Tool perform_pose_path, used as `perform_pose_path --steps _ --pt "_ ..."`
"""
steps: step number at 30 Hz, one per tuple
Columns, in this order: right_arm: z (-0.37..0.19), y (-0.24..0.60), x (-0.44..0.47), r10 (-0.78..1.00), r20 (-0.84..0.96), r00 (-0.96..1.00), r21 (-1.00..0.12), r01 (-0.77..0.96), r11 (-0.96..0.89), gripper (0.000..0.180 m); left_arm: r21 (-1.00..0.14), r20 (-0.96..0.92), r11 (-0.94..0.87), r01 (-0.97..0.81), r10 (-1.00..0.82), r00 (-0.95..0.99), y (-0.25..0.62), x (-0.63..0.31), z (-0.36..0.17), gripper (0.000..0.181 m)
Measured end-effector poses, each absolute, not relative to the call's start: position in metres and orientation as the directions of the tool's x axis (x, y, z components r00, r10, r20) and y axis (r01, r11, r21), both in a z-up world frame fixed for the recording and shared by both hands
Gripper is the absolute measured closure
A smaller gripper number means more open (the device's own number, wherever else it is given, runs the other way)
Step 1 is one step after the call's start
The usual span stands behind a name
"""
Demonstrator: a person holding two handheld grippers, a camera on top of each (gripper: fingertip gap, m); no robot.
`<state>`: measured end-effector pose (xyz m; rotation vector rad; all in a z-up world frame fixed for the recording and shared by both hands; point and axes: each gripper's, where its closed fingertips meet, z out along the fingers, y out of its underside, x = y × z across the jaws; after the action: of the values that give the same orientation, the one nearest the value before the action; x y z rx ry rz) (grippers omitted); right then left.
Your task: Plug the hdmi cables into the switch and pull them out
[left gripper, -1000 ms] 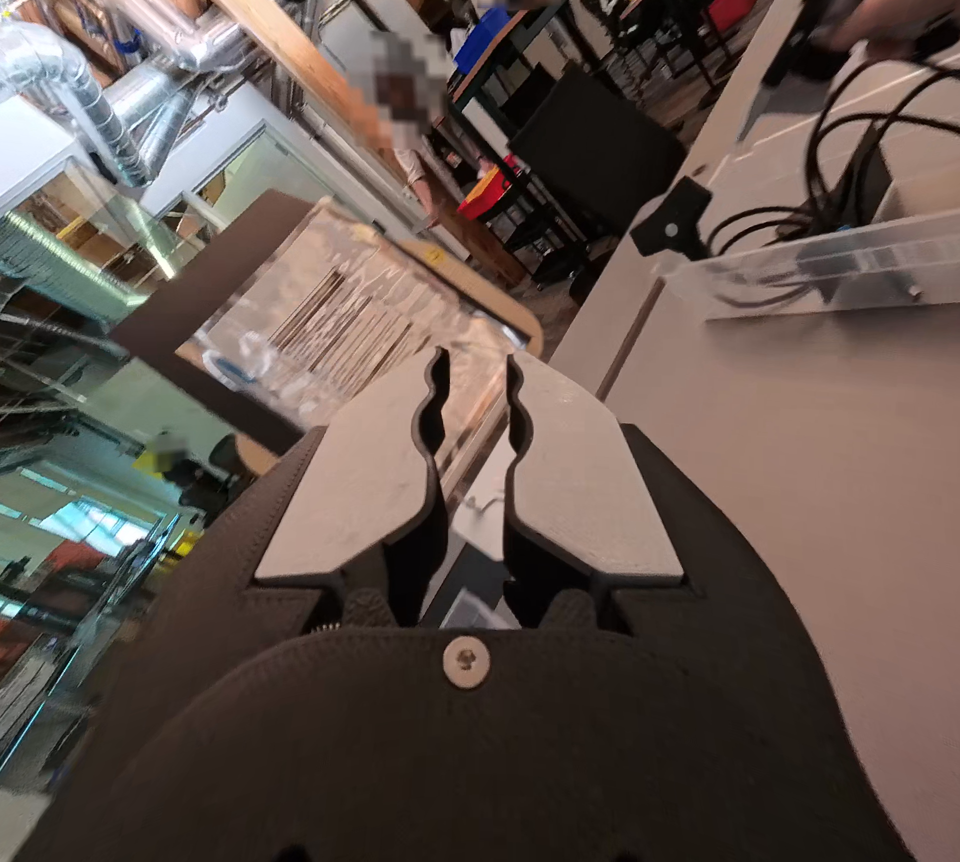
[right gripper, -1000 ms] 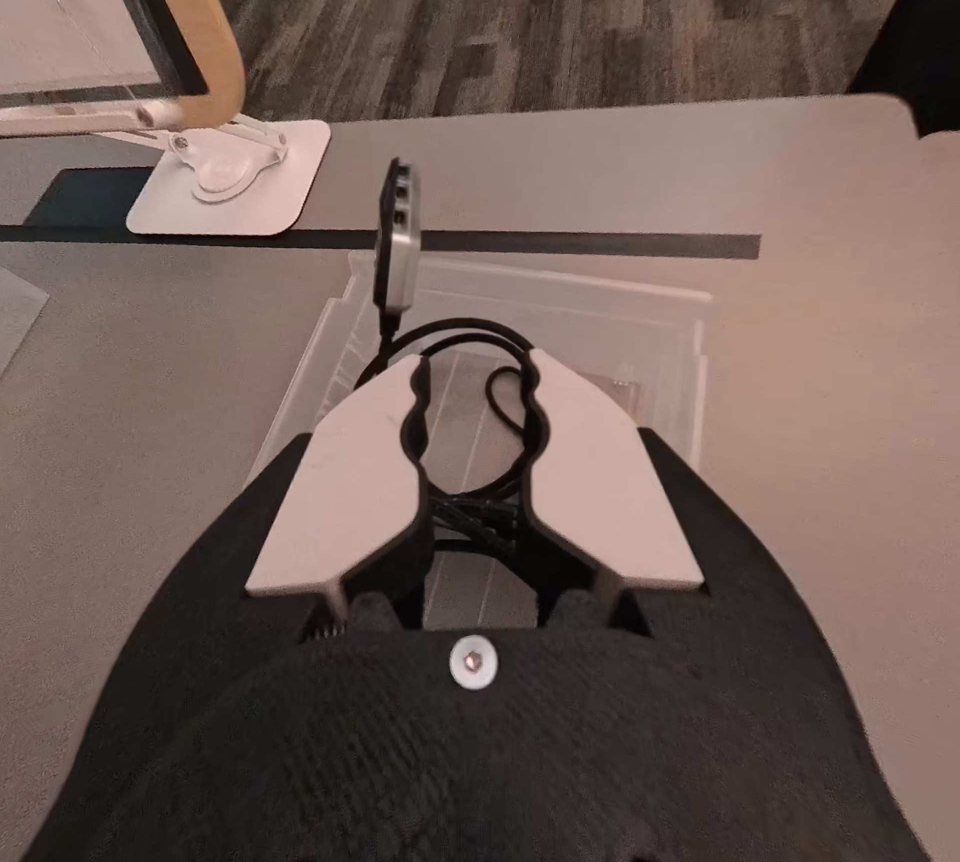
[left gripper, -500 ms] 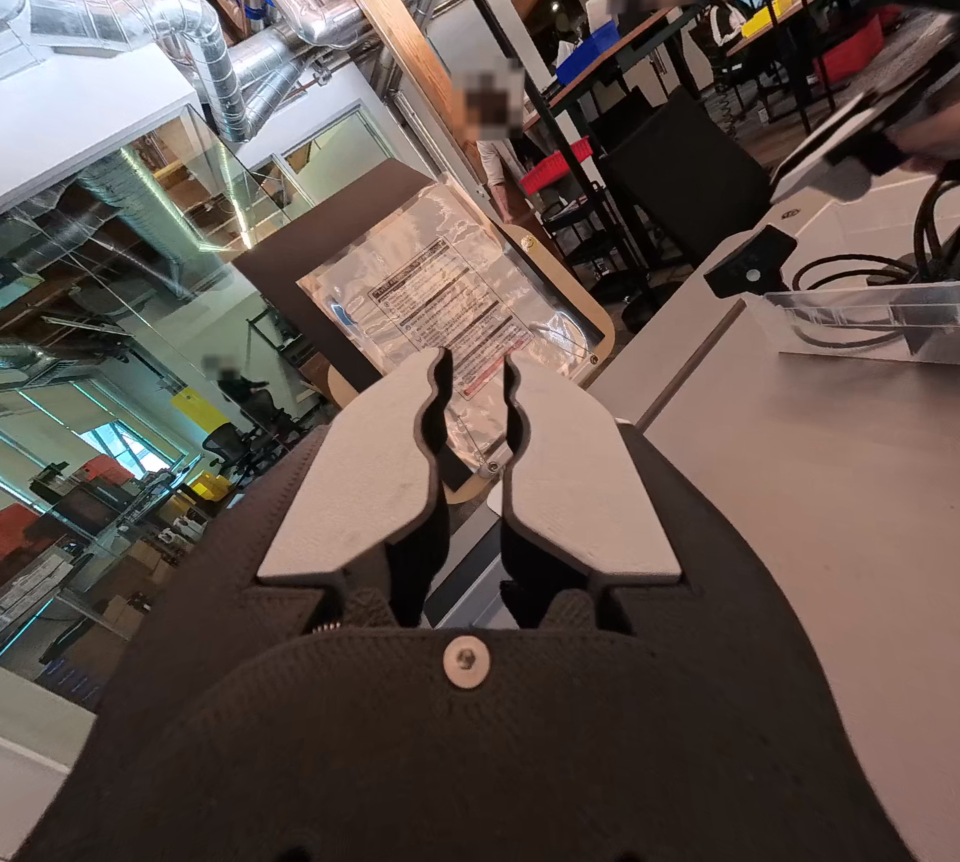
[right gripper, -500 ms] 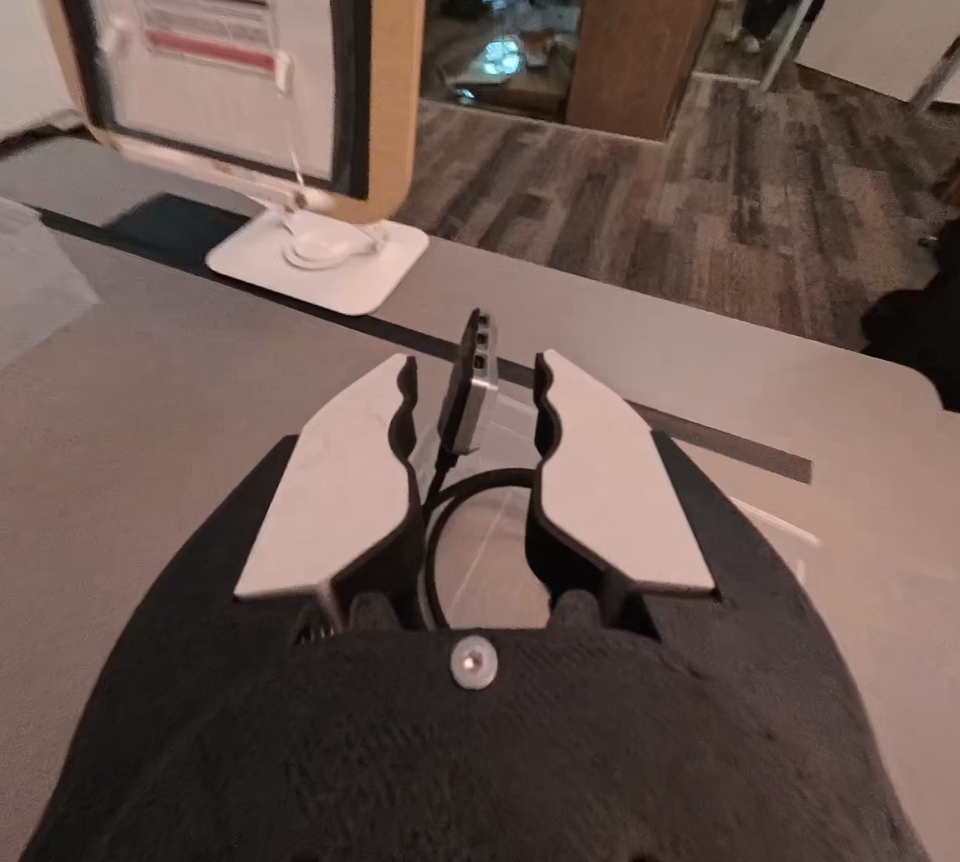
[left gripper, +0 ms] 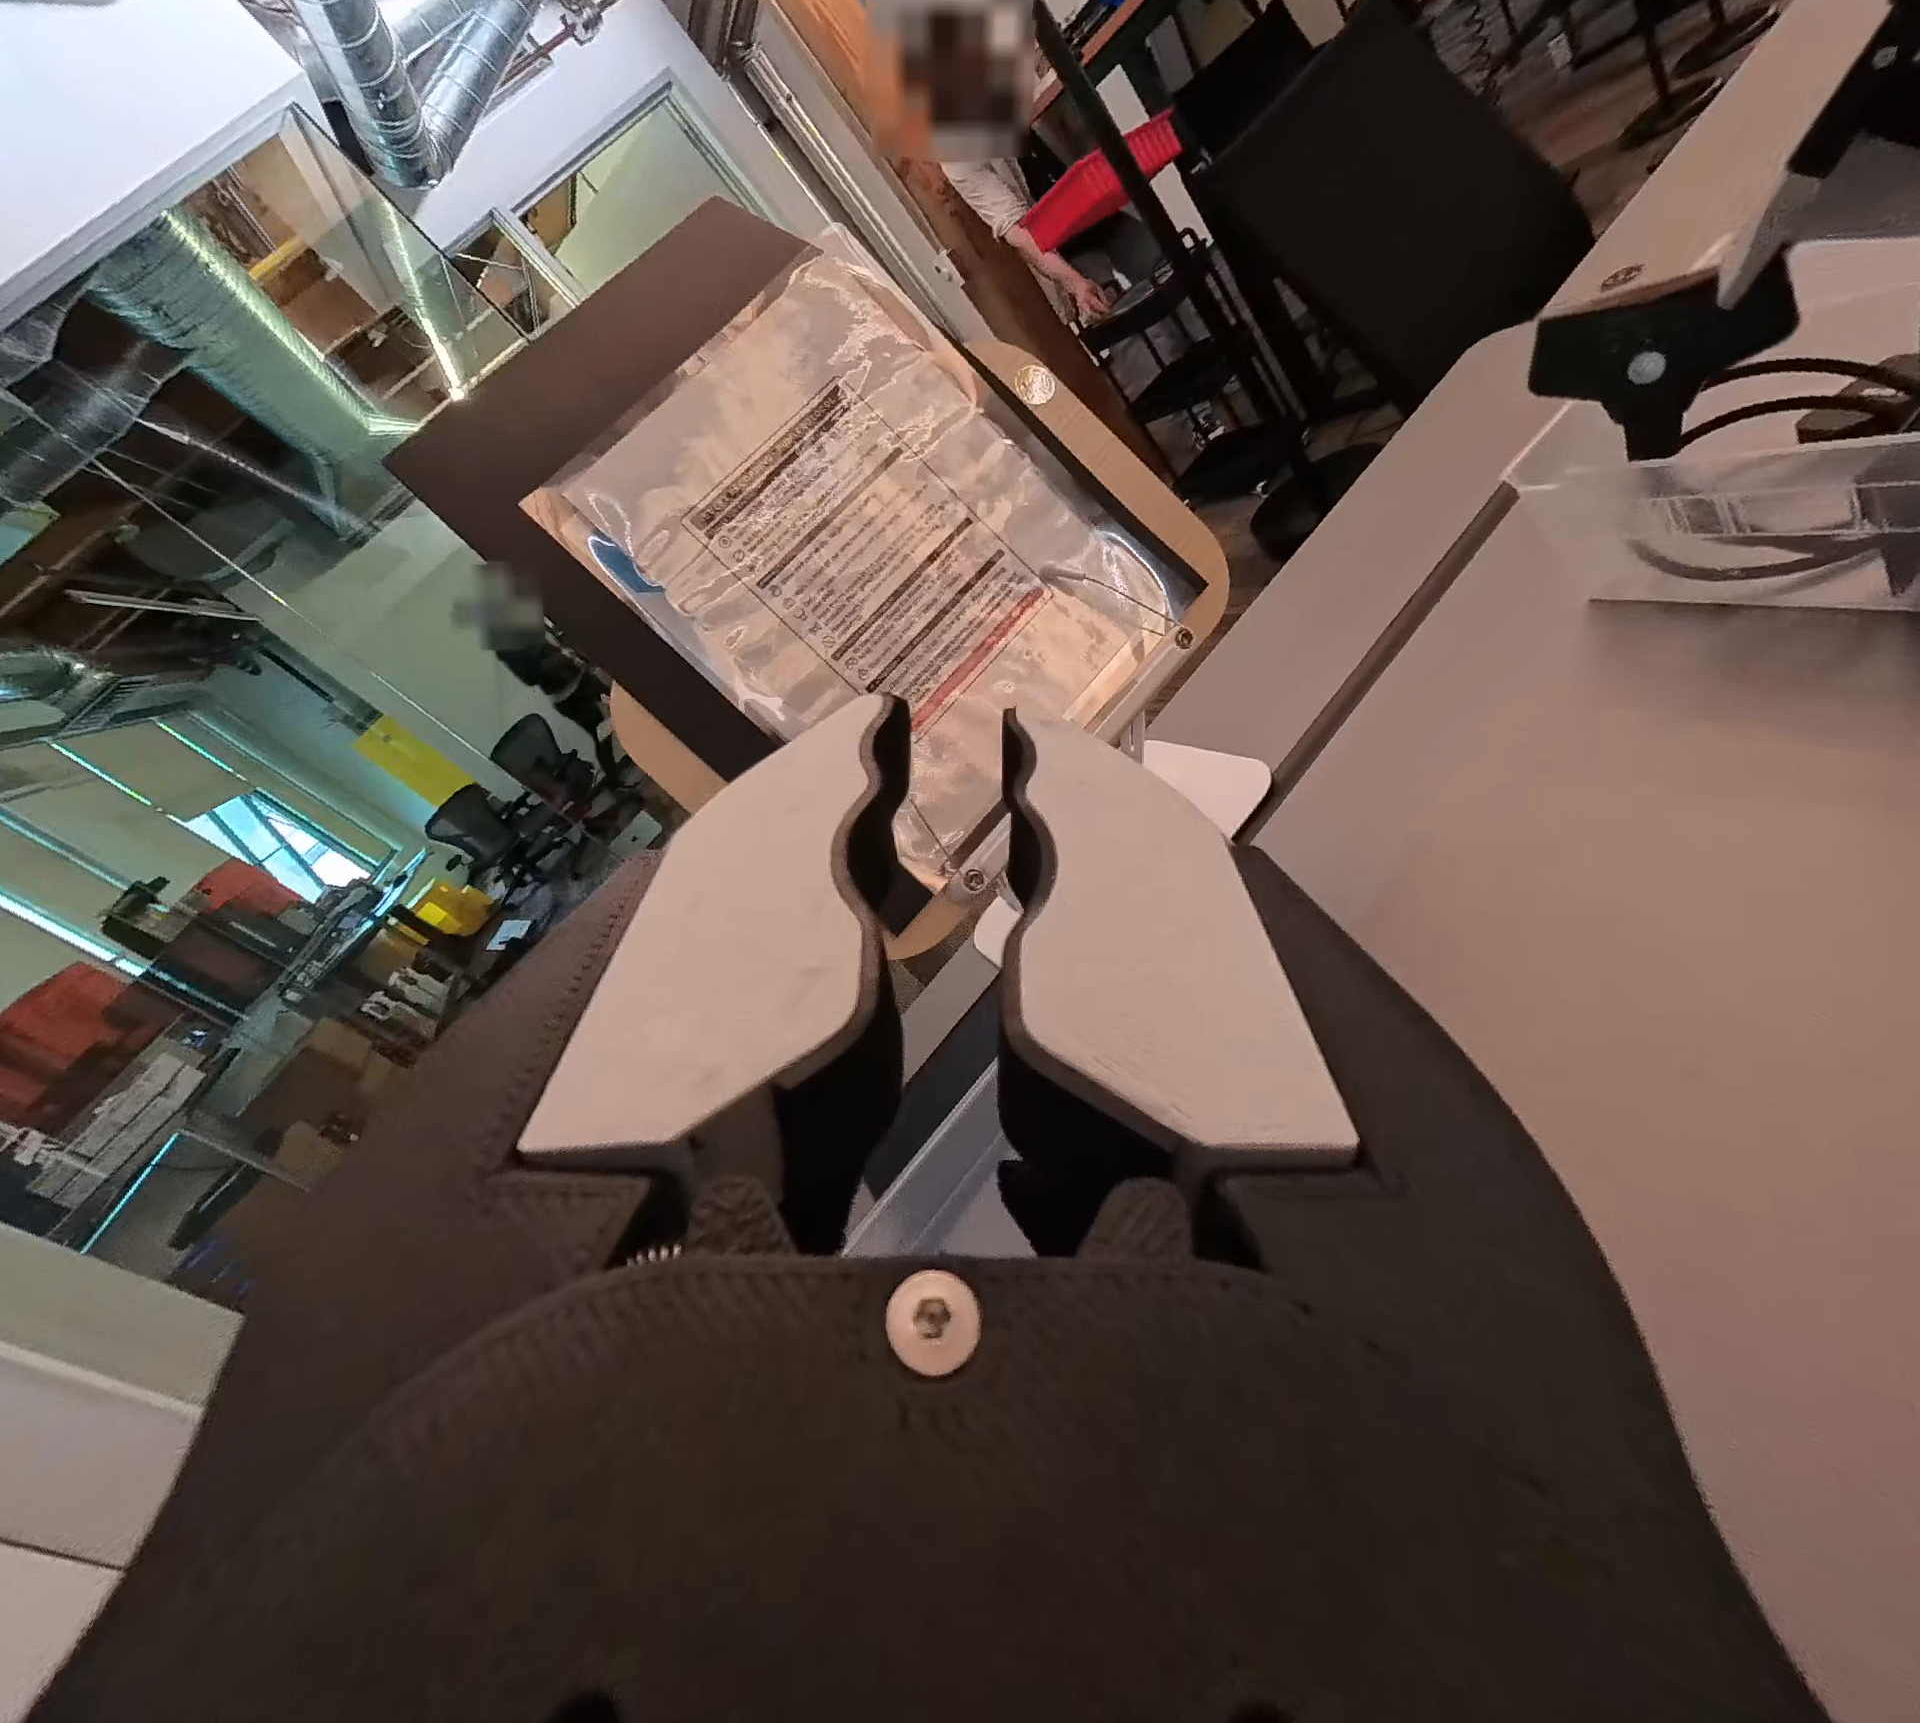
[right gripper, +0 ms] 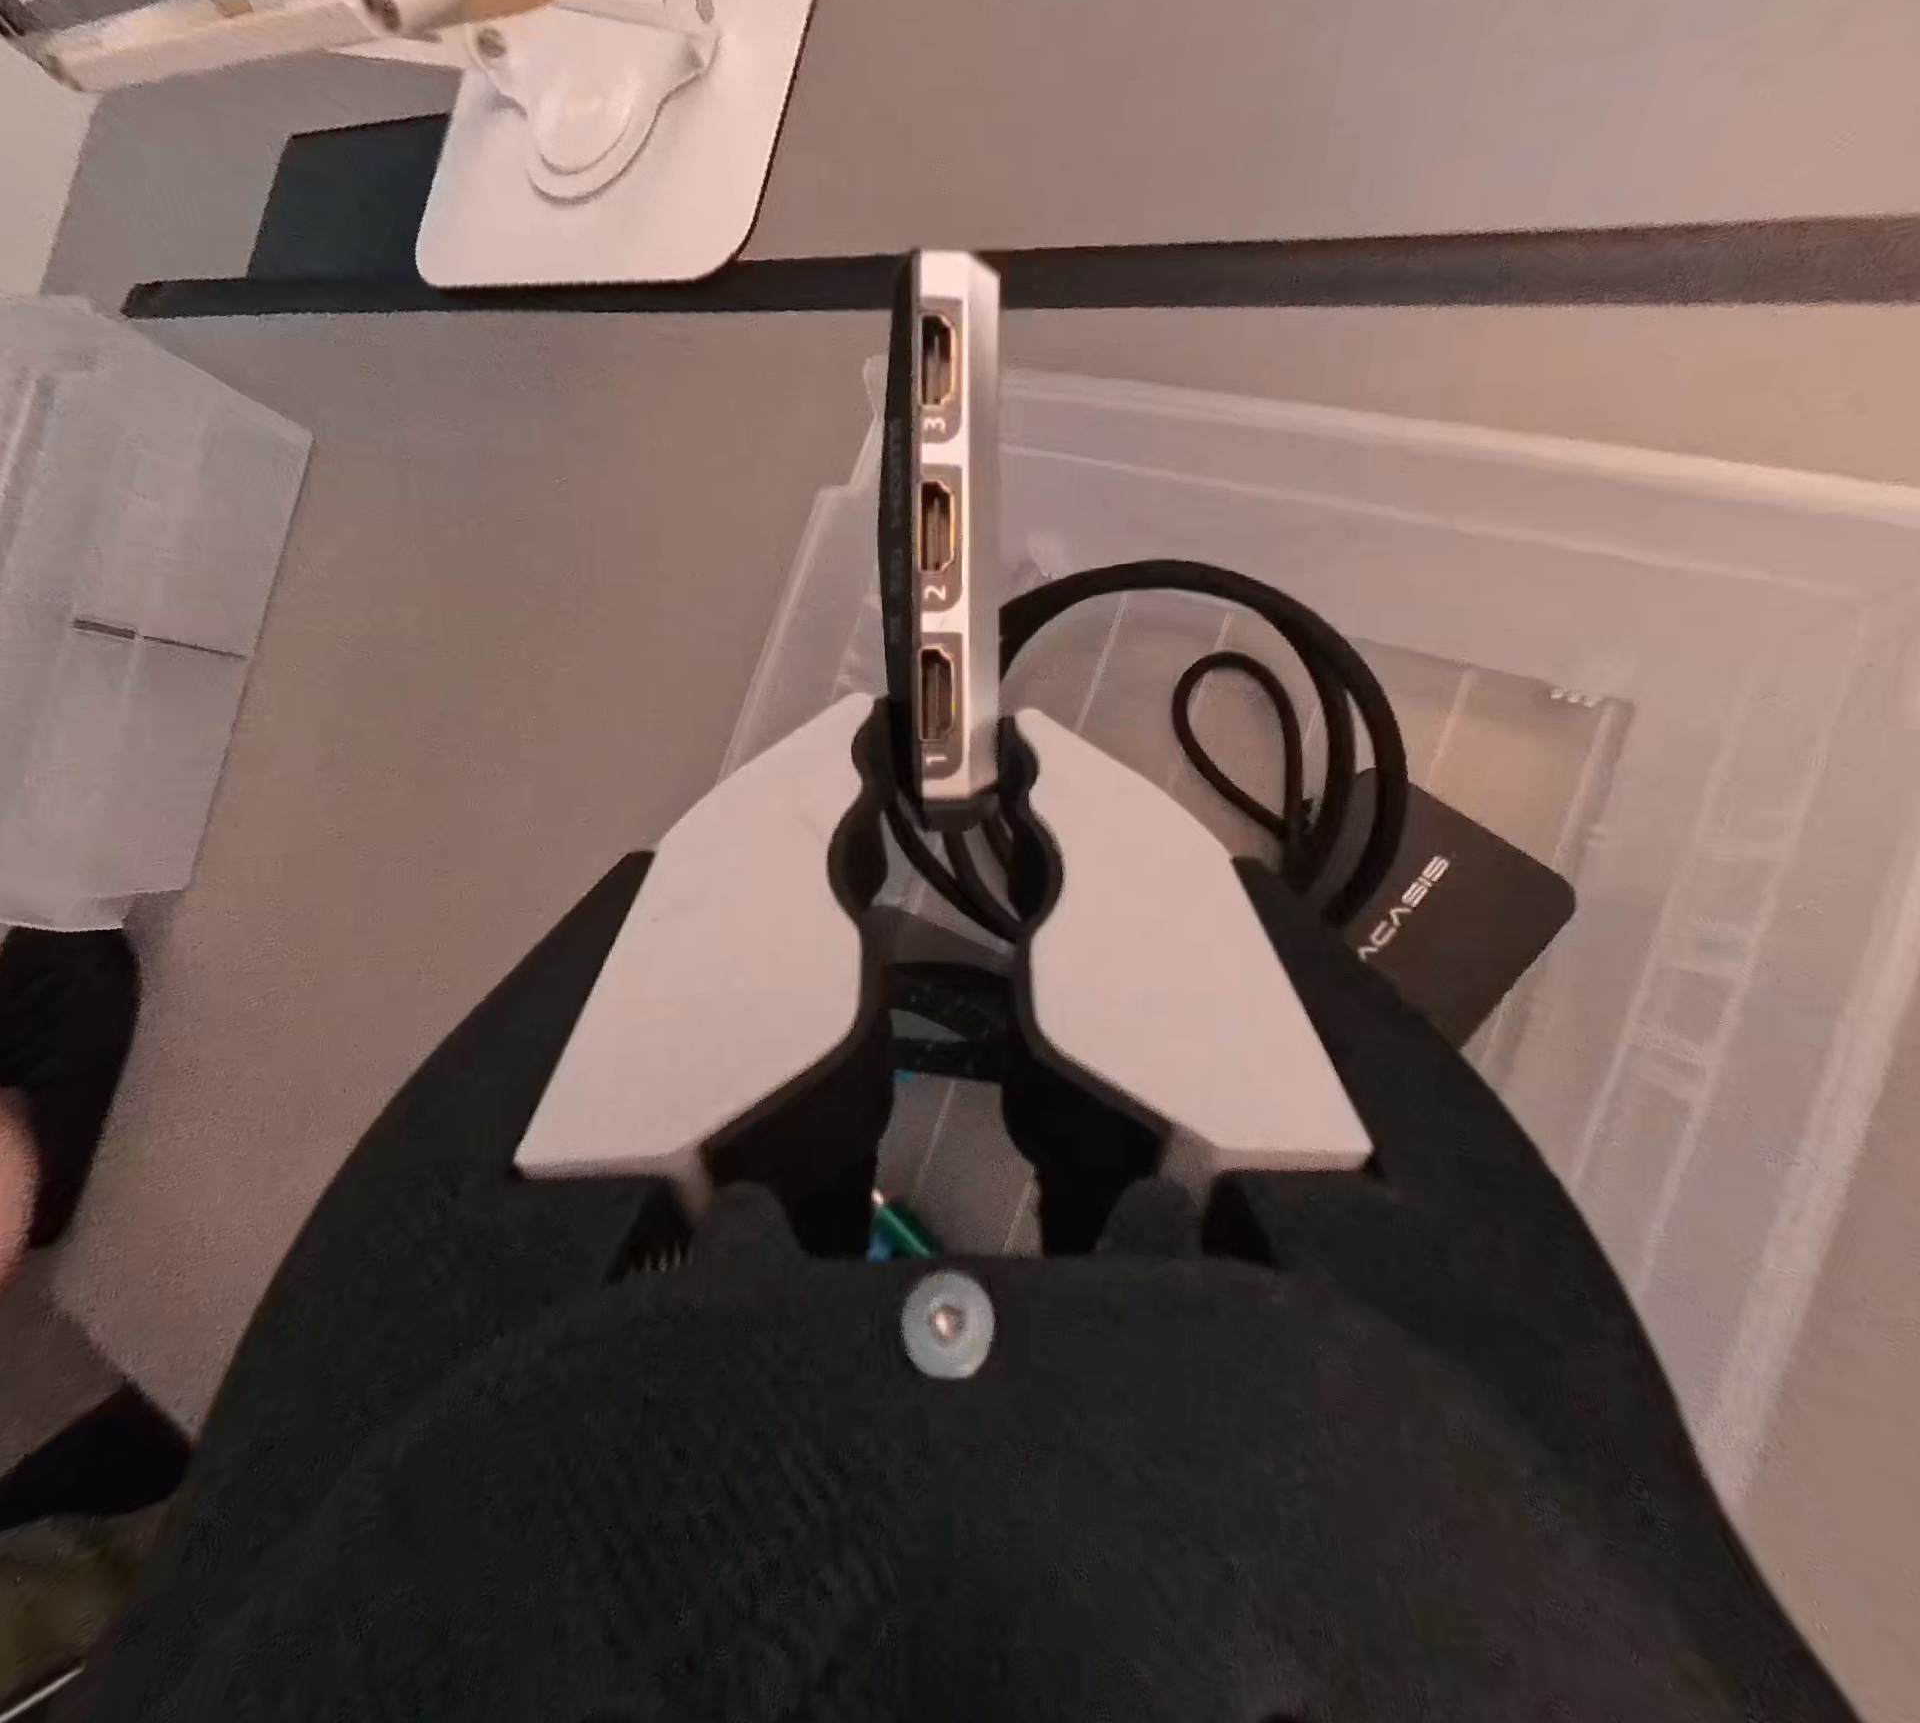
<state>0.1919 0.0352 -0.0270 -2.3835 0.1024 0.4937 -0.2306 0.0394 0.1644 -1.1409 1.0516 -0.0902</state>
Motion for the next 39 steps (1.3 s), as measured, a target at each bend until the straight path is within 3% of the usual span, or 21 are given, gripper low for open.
perform_pose_path --steps 6,12,17,20,26,30,32,34,36,39 --pt "-0.065 0.043 0.189 0.053 -0.417 0.907 -0.523 -0.192 -0.831 0.157 -0.764 -0.646 0.48 -0.432 -0.558 0.521 0.035 -0.217 0.16 0.165" --pt "-0.071 0.039 0.187 0.183 -0.335 0.924 -0.558 -0.038 -0.829 0.159 -0.747 -0.664 0.479 -0.461 -0.575 0.478 0.035 -0.201 0.149 0.165" --pt "-0.069 0.04 0.187 0.168 -0.34 0.925 -0.557 -0.053 -0.829 0.159 -0.738 -0.673 0.479 -0.476 -0.58 0.459 0.035 -0.192 0.143 0.164" --pt "-0.064 0.043 0.19 0.192 -0.272 0.943 -0.586 -0.004 -0.81 0.136 -0.744 -0.665 0.468 -0.477 -0.583 0.466 0.038 -0.194 0.142 0.161" --pt "-0.014 0.044 0.21 0.184 -0.036 0.982 -0.741 0.097 -0.664 0.13 -0.816 -0.575 0.366 -0.448 -0.598 0.558 0.052 -0.222 0.152 0.152" --pt "0.066 0.039 0.236 0.025 0.287 0.958 -0.89 0.276 -0.362 0.127 -0.881 -0.465 0.255 -0.398 -0.614 0.637 0.065 -0.242 0.155 0.145" --pt "0.113 0.022 0.249 -0.192 0.41 0.892 -0.905 0.371 -0.209 0.125 -0.896 -0.428 0.166 -0.411 -0.563 0.707 0.083 -0.256 0.15 0.14" --pt "0.149 0.001 0.254 -0.392 0.436 0.81 -0.895 0.437 -0.092 0.121 -0.897 -0.417 0.072 -0.437 -0.466 0.78 0.103 -0.273 0.142 0.133" --pt "0.163 -0.016 0.262 -0.534 0.402 0.743 -0.904 0.414 -0.105 0.12 -0.891 -0.421 0.012 -0.454 -0.395 0.816 0.118 -0.282 0.135 0.127" --pt "0.165 -0.024 0.262 -0.591 0.348 0.728 -0.931 0.344 -0.124 0.11 -0.902 -0.4 0.021 -0.432 -0.424 0.813 0.122 -0.266 0.13 0.119"
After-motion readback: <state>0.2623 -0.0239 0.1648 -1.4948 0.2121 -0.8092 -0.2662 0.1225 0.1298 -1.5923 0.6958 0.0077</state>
